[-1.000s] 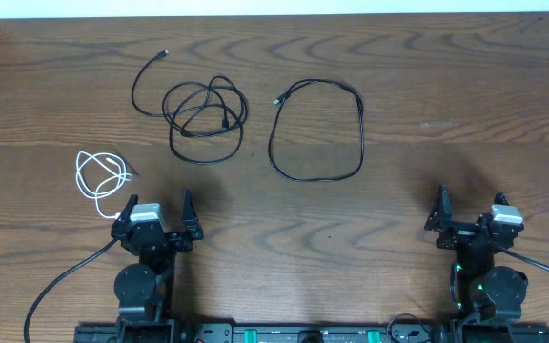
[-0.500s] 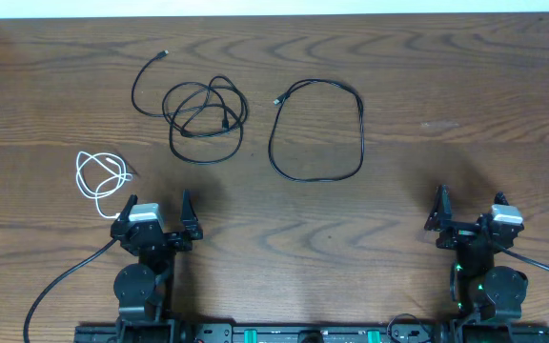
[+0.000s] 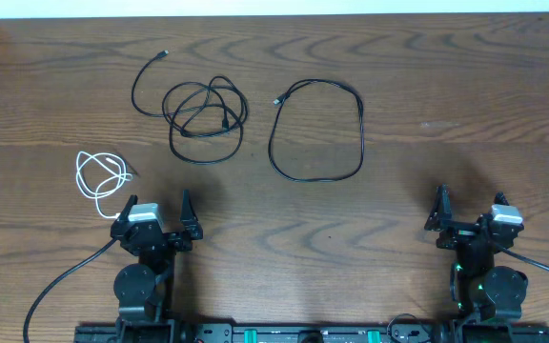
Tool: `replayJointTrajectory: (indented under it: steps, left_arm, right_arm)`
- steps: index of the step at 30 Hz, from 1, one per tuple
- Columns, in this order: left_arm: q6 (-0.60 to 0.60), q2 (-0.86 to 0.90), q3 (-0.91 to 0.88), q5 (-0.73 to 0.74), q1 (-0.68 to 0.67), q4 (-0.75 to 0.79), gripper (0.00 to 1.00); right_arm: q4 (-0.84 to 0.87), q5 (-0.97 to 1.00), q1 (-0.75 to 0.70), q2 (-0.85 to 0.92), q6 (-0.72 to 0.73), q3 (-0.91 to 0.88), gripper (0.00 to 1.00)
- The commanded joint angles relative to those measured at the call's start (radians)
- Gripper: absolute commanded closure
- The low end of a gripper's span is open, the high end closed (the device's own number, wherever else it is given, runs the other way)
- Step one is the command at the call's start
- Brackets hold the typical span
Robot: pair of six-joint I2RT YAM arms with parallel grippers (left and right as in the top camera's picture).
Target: Untangle cables
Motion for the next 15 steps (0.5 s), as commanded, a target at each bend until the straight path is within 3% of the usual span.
replayJointTrajectory:
  steps: [1,7,15]
  left_arm:
    - [0.0,-0.006,-0.033,0.012,0.005,-0.016,0.05]
    - [-0.001,-0.006,-0.033,0.012,0.005,-0.016,0.05]
    - [0.0,-0.006,-0.033,0.012,0.005,-0.016,0.05]
  right_arm:
    - [-0.003,0.011,-0.002,-0.008,-0.028,-0.002,0.01]
    - [-0.007,-0.013,0.038,-0.008,-0.229,-0.002,0.01]
    - [-0.006,-0.024,0.038,-0.008,-0.235,-0.002,0.01]
